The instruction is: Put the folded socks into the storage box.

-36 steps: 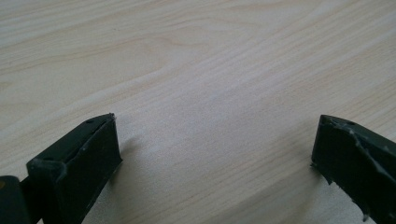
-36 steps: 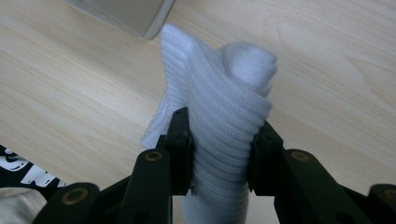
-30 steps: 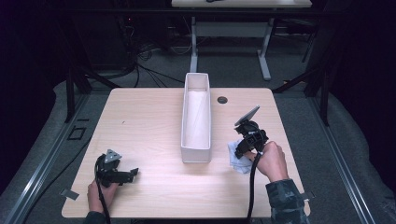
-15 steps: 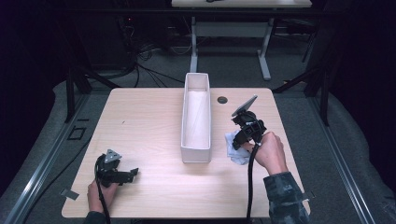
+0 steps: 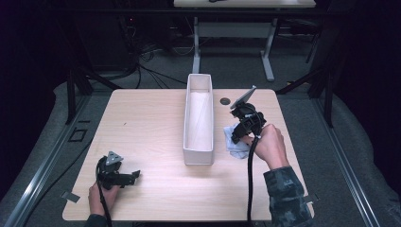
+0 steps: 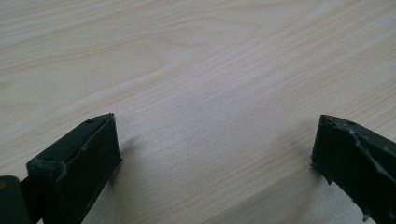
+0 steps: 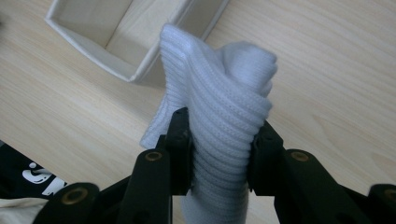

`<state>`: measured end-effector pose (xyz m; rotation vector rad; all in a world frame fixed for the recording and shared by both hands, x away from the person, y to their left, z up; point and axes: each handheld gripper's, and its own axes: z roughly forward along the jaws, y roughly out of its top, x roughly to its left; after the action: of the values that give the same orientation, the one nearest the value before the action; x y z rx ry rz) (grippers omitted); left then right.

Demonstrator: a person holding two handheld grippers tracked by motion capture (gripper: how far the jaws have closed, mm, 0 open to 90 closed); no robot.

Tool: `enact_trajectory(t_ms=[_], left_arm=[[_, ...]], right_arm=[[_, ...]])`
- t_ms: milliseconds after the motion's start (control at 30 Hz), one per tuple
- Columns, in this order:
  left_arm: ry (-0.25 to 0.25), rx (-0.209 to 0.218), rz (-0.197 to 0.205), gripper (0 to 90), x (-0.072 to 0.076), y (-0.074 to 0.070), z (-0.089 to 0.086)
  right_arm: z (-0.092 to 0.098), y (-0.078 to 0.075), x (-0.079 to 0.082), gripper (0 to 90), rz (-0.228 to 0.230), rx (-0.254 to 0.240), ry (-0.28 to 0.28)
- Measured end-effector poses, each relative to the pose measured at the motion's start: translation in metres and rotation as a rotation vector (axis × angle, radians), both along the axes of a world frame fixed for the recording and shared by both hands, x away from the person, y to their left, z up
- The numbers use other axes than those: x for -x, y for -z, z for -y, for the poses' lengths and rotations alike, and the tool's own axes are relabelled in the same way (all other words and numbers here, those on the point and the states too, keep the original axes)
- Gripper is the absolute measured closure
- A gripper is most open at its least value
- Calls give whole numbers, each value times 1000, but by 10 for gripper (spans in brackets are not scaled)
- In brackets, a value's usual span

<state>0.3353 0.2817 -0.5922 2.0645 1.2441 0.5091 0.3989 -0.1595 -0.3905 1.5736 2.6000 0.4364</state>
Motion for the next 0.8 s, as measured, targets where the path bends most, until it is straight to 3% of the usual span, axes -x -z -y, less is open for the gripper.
enact_trajectory(t_ms=[800], left_arm=[[1,0,0,7,0,0,0]], right_arm=[[-32,-20,-19,666,9,20,-41]])
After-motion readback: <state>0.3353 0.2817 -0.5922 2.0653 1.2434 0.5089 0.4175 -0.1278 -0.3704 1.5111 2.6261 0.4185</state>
